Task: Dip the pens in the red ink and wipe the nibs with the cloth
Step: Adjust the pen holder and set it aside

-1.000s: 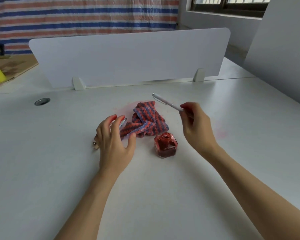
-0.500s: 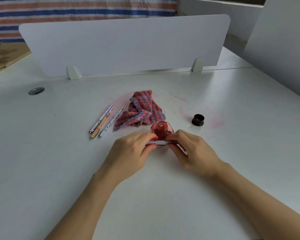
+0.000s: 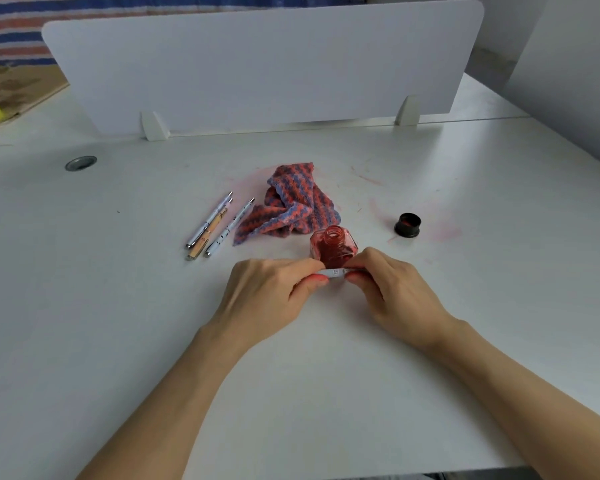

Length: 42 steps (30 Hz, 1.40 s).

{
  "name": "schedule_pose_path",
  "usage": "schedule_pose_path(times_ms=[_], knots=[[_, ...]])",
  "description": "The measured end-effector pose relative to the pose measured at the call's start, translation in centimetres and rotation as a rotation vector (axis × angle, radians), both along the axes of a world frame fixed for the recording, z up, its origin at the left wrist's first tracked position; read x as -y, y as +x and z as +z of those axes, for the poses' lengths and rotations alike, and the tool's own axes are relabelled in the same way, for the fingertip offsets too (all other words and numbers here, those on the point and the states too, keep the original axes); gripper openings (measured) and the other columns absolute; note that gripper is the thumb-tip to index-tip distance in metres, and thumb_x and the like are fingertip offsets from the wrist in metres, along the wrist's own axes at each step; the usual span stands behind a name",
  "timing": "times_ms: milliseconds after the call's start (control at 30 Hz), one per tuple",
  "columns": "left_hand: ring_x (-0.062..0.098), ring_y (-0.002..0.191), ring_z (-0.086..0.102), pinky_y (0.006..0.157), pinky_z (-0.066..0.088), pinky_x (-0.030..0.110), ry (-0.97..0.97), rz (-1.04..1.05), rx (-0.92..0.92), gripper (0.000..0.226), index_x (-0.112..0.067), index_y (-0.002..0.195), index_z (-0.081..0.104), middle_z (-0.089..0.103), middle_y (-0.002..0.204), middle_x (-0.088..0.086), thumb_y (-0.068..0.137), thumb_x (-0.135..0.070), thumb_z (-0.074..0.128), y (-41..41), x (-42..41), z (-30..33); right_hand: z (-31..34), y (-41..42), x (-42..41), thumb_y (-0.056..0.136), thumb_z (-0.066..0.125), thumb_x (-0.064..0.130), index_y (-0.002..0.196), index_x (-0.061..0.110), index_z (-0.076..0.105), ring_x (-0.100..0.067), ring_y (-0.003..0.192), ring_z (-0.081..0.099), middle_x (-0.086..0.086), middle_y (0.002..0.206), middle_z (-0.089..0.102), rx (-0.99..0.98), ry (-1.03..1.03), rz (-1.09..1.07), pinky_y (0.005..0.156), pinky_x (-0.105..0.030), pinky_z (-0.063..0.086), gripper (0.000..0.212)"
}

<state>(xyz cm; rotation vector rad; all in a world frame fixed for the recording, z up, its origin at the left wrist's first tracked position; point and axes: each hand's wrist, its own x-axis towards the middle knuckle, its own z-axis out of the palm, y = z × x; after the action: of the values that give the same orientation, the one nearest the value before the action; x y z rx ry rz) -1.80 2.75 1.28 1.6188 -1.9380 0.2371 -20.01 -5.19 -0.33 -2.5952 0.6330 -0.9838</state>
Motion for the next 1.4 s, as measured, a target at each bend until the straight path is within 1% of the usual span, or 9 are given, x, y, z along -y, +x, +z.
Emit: schedule_pose_path(times_ms=[233,433,567,800,900,1033,1167,1300,1400], knots=[[0.011,0.058,0.046,0.050,0.034,0.024,0.204,0.100,-0.046,0.060,-0.028,0.085,0.065,0.049,0.059,-0.011,0.063,-0.078,0.040,1.8,0.3,-0.5,-0.1,-0.5,0.3,0.091,0.038,0.031,0.095,0.018,0.050,-0.019,0.064,0.053,-0.002,0.079,0.063,-0.051,-0.035,-0.038,0.049,-0.034,0.044,0.018],[0.014,0.082,0.040,0.077,0.021,0.029,0.132,0.156,0.061,0.076,-0.021,0.088,0.053,0.041,0.078,-0.013,0.066,-0.088,0.025,3.1,0.8,-2.4,-0.2,-1.3,0.8,0.090,0.036,0.034,0.097,0.013,0.058,-0.024,0.065,0.058,-0.002,0.084,0.066,-0.090,0.013,-0.067,0.052,-0.032,0.047,0.031],[0.016,0.096,0.045,0.089,0.024,0.032,0.058,0.038,0.082,0.069,-0.018,0.097,0.059,0.056,0.091,-0.005,0.073,-0.078,0.038,2.7,1.1,-2.3,-0.2,-1.4,0.8,0.089,0.033,0.037,0.097,0.013,0.059,-0.026,0.068,0.059,-0.003,0.086,0.067,-0.104,0.066,-0.074,0.056,-0.034,0.048,0.036],[0.023,0.084,0.050,0.075,0.035,0.036,-0.184,-0.122,0.099,0.021,-0.015,0.084,0.057,0.059,0.079,0.001,0.091,-0.034,0.050,1.9,1.7,-2.3,0.1,-1.4,0.6,0.092,0.040,0.034,0.096,0.013,0.059,-0.014,0.066,0.051,-0.002,0.081,0.065,-0.050,0.137,-0.051,0.058,-0.032,0.044,0.028],[0.023,0.081,0.049,0.072,0.034,0.036,-0.181,-0.118,0.091,0.028,-0.011,0.078,0.061,0.059,0.077,0.002,0.093,-0.029,0.045,1.8,1.6,-2.2,0.5,-1.3,0.5,0.088,0.049,0.023,0.094,0.013,0.056,-0.012,0.068,0.049,0.001,0.080,0.062,0.007,0.223,-0.029,0.060,-0.028,0.042,0.014],[0.023,0.080,0.048,0.072,0.031,0.034,-0.182,-0.104,0.100,0.028,-0.010,0.078,0.063,0.058,0.076,0.003,0.093,-0.027,0.047,1.8,1.6,-2.1,0.9,-1.4,0.3,0.086,0.050,0.039,0.092,0.021,0.053,-0.010,0.063,0.047,0.010,0.079,0.056,0.060,0.330,-0.026,0.058,-0.016,0.036,0.019],[0.023,0.078,0.047,0.069,0.034,0.037,-0.194,-0.125,0.106,0.028,-0.012,0.079,0.061,0.056,0.074,0.003,0.094,-0.029,0.045,1.5,1.6,-2.1,1.0,-1.3,0.5,0.094,0.043,0.032,0.074,0.024,0.060,-0.007,0.049,0.044,0.008,0.054,0.055,0.120,0.512,-0.088,0.052,-0.016,0.033,0.028],[0.023,0.077,0.047,0.069,0.033,0.036,-0.202,-0.099,0.103,0.032,-0.011,0.079,0.062,0.056,0.073,0.003,0.095,-0.032,0.044,1.5,1.6,-2.1,1.0,-1.3,0.5,0.085,0.053,0.026,0.099,0.035,0.055,-0.011,0.071,0.050,0.011,0.088,0.058,0.158,0.548,-0.033,0.058,-0.014,0.037,0.017],[0.023,0.077,0.047,0.069,0.033,0.036,-0.209,-0.102,0.114,0.032,-0.012,0.078,0.062,0.056,0.073,0.003,0.095,-0.032,0.044,1.4,1.6,-2.1,1.1,-1.3,0.5,0.088,0.048,0.034,0.095,0.029,0.059,-0.007,0.063,0.049,0.015,0.079,0.062,0.188,0.631,-0.028,0.057,-0.019,0.040,0.014]])
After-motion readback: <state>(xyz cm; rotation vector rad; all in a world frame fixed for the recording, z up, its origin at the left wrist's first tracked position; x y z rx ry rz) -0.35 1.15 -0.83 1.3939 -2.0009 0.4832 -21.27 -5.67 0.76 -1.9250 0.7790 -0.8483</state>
